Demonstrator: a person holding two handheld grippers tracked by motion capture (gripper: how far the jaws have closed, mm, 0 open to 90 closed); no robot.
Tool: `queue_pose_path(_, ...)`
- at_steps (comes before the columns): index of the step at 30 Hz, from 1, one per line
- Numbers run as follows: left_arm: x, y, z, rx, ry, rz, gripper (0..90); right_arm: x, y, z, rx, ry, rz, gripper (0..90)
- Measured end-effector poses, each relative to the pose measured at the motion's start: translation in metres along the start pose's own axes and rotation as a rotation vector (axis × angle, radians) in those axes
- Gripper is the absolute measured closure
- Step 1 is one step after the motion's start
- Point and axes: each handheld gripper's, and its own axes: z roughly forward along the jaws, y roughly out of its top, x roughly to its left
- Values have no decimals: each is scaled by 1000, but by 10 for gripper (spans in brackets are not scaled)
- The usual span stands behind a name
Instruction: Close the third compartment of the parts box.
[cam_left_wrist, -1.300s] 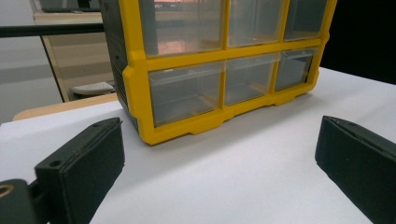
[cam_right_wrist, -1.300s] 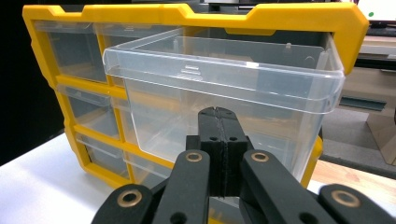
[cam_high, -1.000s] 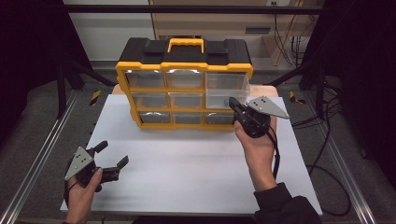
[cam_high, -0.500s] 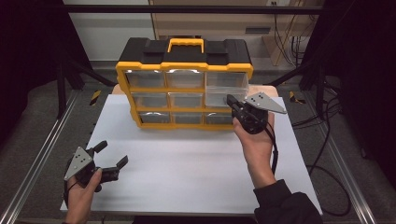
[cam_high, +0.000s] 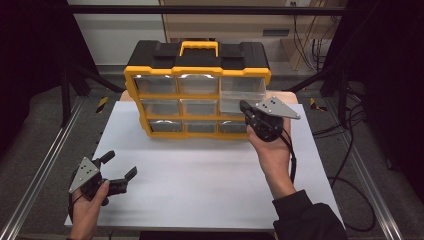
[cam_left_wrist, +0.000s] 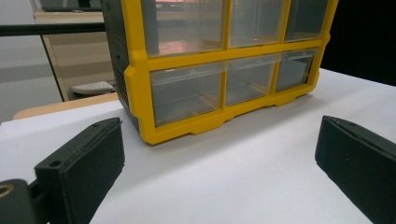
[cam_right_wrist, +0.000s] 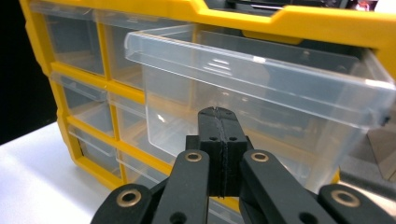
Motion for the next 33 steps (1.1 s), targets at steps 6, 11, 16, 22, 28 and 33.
queue_pose_path(6,0,0,0,2,-3,1,11,-1,0,2,5,0,6,900)
queue_pose_path(11,0,0,-1,-1,-3,0,11,-1,0,4,-1,3,27,900)
queue_pose_path(16,0,0,0,-1,-3,1,11,0,-1,7,-7,-6,9,900)
queue_pose_path(22,-1,0,0,2,-7,4,11,1,-2,10,8,0,4,900)
queue_pose_path(28,4,0,-3,-11,3,-20,11,1,-1,13,25,7,24,900)
queue_pose_path(33,2,0,0,0,0,-8,11,-2,2,14,25,23,72,900)
